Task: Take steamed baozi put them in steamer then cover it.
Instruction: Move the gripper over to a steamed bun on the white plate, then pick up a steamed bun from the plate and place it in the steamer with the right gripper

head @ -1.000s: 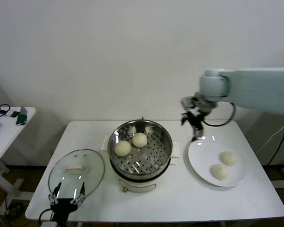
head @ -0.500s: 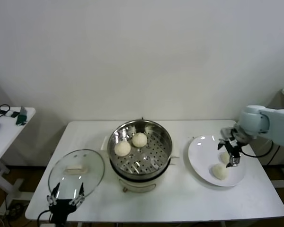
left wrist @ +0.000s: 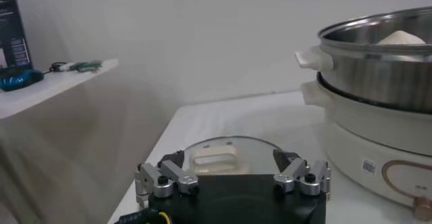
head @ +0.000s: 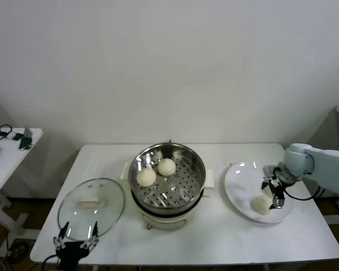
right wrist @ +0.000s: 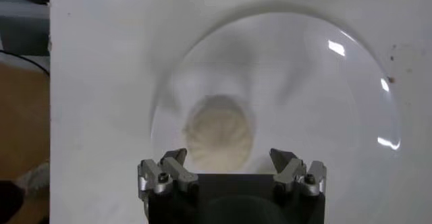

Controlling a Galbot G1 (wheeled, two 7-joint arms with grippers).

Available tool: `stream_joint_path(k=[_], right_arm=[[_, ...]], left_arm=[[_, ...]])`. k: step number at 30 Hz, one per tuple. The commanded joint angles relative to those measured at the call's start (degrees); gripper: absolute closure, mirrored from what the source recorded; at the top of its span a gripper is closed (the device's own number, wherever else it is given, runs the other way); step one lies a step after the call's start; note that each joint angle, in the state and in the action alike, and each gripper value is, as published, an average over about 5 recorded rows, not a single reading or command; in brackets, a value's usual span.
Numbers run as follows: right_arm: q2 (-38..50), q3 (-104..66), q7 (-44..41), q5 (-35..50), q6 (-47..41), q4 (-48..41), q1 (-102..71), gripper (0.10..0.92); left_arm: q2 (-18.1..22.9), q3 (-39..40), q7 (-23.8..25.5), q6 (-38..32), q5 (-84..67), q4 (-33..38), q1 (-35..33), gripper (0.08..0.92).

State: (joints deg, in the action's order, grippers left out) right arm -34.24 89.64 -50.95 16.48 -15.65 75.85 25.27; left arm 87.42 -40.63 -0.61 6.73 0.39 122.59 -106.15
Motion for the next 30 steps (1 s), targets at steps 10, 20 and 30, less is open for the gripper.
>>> stream_joint_path(k=[10,20,30], right_arm=[[-2.4,-6.8,-0.2,-1.5,0.0,-5.0,-8.5,0.287],[-3.0,-0.3,-4.3,0.3,3.5,-2.1,4.0,0.439],[-16.5,10.8,-12.0,5.8,25.9,1.1,37.4,0.440]], left_arm=[[0.2,-0.1,0.0,0.3,0.3,-0.2,0.2,0.177],[0.3,0.2,0.0,0.4,0.3,-0.2,0.5,0.177],[0.4,0.8,-0.1,0.8,1.2,0.3,0.7,0.177]])
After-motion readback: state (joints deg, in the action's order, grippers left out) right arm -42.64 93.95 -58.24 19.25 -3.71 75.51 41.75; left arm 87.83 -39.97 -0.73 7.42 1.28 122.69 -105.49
